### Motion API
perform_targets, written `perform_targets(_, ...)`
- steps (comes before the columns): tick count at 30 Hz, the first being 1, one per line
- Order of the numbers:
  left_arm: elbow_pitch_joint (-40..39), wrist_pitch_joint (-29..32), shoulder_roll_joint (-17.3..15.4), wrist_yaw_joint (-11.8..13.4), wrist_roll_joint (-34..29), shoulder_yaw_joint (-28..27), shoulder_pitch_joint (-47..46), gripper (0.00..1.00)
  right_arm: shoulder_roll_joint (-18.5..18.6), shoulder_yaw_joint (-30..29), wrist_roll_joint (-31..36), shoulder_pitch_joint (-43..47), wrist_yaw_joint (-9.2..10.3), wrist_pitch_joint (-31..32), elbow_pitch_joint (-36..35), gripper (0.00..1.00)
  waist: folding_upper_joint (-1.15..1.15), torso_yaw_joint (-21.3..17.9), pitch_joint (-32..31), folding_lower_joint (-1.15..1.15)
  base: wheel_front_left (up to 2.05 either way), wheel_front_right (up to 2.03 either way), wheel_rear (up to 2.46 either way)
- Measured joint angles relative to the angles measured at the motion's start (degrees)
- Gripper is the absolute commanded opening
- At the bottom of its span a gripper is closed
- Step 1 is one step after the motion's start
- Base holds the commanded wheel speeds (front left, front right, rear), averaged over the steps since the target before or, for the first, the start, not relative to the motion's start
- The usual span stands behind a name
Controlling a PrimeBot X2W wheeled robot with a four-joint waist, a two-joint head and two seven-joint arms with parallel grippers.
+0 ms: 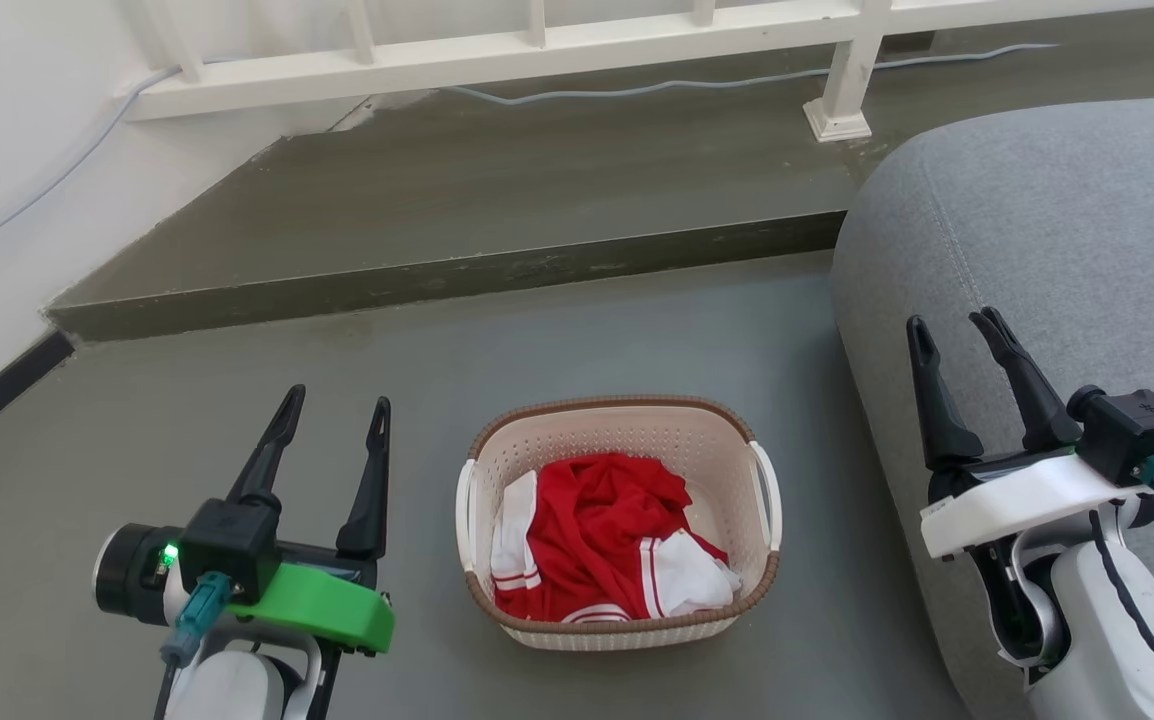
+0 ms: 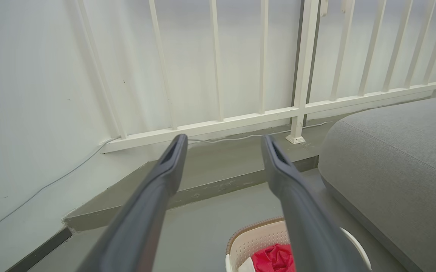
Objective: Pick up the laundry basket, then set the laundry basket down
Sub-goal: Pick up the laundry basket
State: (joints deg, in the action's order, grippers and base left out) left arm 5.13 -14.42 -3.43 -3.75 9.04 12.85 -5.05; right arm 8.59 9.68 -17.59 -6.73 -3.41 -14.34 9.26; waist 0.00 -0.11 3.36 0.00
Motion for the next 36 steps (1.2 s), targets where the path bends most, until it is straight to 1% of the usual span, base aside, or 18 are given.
perform_targets(6, 0.0, 0.0, 0.3, 0.0, 0.0, -0.1, 0.0, 1.0, -0.3, -0.5, 0.0, 0.0, -0.01, 0.0, 0.0, 1.0, 0.0, 0.0, 0.9, 0.0, 0.0, 0.0, 0.0)
perform_targets(14, -0.1, 0.0, 0.5, -0.2, 1.8, -0.8, -0.7, 1.0, -0.7, -0.6, 0.0, -0.2, -0.11, 0.0, 0.1, 1.0, 0.0, -0.4, 4.3, 0.0, 0.0, 0.0, 0.0)
perform_targets(24, -0.1, 0.0, 0.6, -0.9, 1.8, -0.3, -5.6, 1.0, -1.1, -3.3, 0.1, -3.8, -0.08, 0.0, 0.9, 1.0, 0.0, -1.0, 11.3, 0.0, 0.0, 0.0, 0.0)
perform_targets(29, 0.9, 0.0, 0.7, -1.3, 3.5, -0.6, -8.4, 1.0, -1.3, -3.9, -0.1, -6.7, -0.08, 0.0, 3.0, 1.0, 0.0, -1.3, 15.2, 0.0, 0.0, 0.0, 0.0)
perform_targets(36, 4.8, 0.0, 0.9, -1.4, 5.3, -0.9, -13.2, 1.0, -1.3, -4.1, -0.5, -10.9, -0.1, -0.1, 7.0, 1.0, 0.0, -1.4, 20.9, 0.0, 0.0, 0.0, 0.0)
